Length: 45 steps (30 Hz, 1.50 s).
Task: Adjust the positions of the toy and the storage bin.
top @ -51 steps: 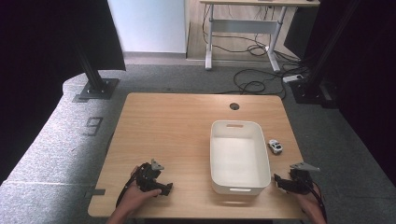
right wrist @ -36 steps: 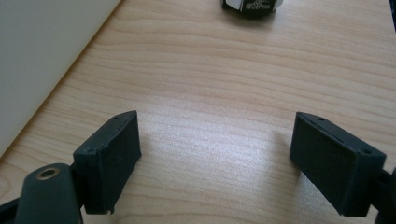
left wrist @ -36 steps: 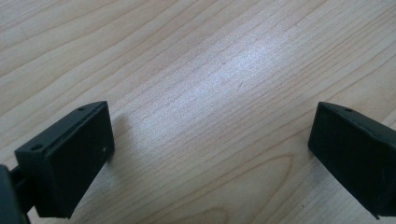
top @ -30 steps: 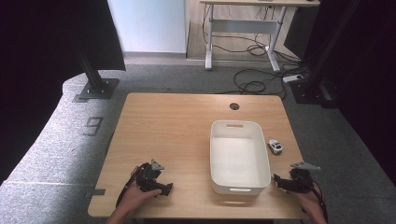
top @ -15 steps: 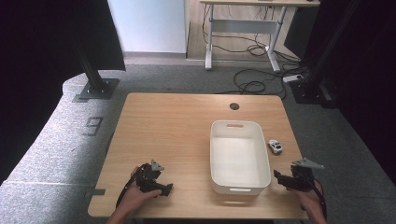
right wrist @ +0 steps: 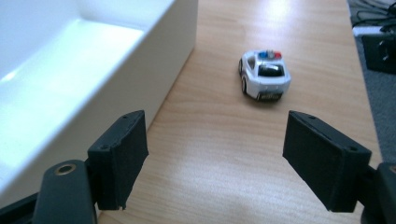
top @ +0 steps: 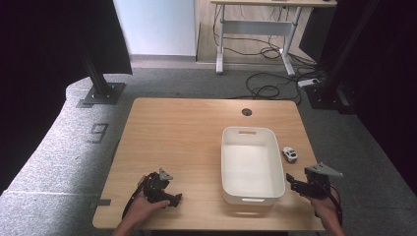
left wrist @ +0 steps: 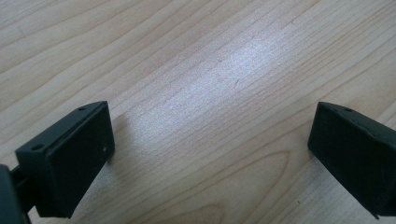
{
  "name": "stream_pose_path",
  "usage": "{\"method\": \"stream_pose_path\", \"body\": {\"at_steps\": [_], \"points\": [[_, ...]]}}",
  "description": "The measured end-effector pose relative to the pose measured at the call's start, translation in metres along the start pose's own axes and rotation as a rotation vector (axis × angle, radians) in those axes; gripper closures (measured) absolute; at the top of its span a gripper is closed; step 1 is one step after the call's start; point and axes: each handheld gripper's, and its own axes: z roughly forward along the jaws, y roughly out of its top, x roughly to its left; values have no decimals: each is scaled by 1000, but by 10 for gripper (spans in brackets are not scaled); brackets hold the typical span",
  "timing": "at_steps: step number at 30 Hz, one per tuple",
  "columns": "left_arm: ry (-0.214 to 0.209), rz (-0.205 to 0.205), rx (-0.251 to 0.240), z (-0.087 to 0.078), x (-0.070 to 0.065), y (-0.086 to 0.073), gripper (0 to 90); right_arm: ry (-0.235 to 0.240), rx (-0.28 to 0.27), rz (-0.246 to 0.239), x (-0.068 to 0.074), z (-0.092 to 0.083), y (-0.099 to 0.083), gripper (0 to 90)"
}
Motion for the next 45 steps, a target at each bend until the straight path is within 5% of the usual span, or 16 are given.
{"method": "stream_pose_path", "body": {"at_steps": [21, 45], "points": [[-1, 1, -4, 0, 0, 0, 5, 13, -68, -23, 16, -9, 29, 219], [0, 0, -9, -1, 0, -2, 6, 48, -36, -64, 35, 28, 48, 268]]}}
